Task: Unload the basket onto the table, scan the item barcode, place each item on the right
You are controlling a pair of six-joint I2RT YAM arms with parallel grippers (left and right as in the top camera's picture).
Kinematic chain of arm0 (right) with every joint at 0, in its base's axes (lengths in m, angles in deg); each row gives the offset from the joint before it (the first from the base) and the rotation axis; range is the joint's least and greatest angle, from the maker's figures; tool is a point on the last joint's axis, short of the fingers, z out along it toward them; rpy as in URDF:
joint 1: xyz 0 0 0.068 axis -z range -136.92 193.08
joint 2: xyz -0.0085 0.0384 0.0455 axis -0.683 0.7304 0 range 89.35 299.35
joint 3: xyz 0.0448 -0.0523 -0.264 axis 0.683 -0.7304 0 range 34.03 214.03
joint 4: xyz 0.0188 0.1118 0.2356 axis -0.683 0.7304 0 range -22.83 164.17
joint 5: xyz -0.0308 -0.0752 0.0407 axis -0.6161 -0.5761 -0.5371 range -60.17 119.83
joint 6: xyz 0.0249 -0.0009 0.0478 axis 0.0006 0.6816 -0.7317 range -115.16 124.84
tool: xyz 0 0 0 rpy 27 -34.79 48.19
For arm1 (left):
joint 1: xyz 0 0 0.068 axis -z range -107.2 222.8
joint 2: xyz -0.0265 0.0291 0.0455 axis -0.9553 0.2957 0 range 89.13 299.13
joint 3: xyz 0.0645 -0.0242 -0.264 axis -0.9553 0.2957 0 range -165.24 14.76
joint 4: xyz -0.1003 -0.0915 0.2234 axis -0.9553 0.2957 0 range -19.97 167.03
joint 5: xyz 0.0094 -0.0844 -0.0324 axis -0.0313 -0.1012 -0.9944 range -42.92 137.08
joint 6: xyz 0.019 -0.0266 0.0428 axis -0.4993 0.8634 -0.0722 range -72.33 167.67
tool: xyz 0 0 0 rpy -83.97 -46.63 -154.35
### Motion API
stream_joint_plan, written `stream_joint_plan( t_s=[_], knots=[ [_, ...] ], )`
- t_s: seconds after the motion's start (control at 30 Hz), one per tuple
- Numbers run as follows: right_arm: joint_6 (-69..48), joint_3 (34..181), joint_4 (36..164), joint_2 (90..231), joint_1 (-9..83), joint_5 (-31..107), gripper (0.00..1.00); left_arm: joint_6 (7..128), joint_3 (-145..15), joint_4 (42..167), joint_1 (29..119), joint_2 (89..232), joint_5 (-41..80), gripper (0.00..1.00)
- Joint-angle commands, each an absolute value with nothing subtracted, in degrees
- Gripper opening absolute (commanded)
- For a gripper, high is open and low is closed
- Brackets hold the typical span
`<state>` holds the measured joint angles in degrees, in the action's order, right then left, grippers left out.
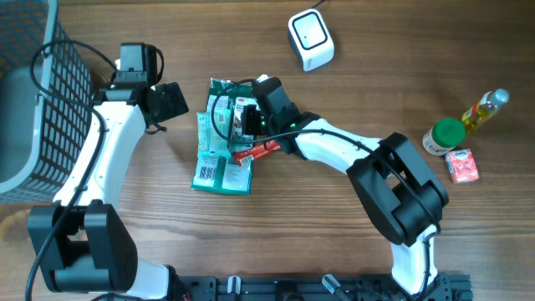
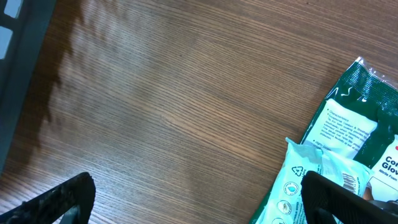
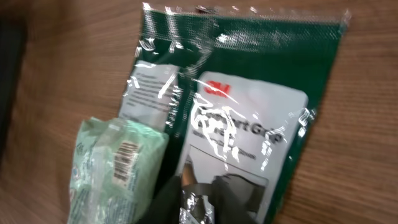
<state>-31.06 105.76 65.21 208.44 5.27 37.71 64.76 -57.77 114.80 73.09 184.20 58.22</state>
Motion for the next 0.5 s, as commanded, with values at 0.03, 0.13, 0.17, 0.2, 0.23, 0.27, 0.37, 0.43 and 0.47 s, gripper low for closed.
stream_joint_plan(
  t_s=[0.03, 0.13, 0.17, 0.2, 0.23, 0.27, 0.37, 0.43, 0.47],
  knots=[
    [-26.03, 107.88, 68.67, 205.36, 7.59, 38.52, 0.22, 64.84, -57.51, 114.8, 72.94, 184.66, 58.72, 1.0],
    [-26.82, 107.88, 74.76, 201.16, 10.04, 38.52, 0.21, 64.84, -57.51, 114.8, 72.94, 184.66, 58.72, 1.0],
    [-26.75, 107.88, 76.62, 200.72, 10.59, 38.52, 0.21, 64.84, -57.51, 114.8, 72.94, 184.66, 58.72, 1.0],
    [-26.6, 107.88, 78.92, 200.68, 11.18, 38.65, 0.17, 64.84, -57.51, 114.8, 72.94, 184.66, 58.72, 1.0],
    [-26.58, 107.85, 80.91, 200.68, 11.57, 38.93, 0.13, 64.84, -57.51, 114.8, 72.94, 184.66, 58.72, 1.0],
    [-26.62, 107.83, 84.51, 200.68, 12.05, 38.91, 0.06, 64.84, -57.51, 114.8, 72.94, 184.66, 58.72, 1.0],
    [-25.29, 107.83, 90.83, 200.68, 13.06, 38.96, 0.04, 64.84, -57.49, 114.8, 72.94, 184.66, 58.72, 1.0],
    [-23.87, 107.83, 93.89, 200.68, 13.62, 39.74, 0.04, 64.84, -57.51, 114.8, 72.94, 184.66, 58.72, 1.0],
    [-21.64, 107.83, 94.74, 200.68, 13.84, 43.04, 0.04, 64.82, -57.51, 114.8, 72.94, 184.66, 58.72, 1.0]
  ],
)
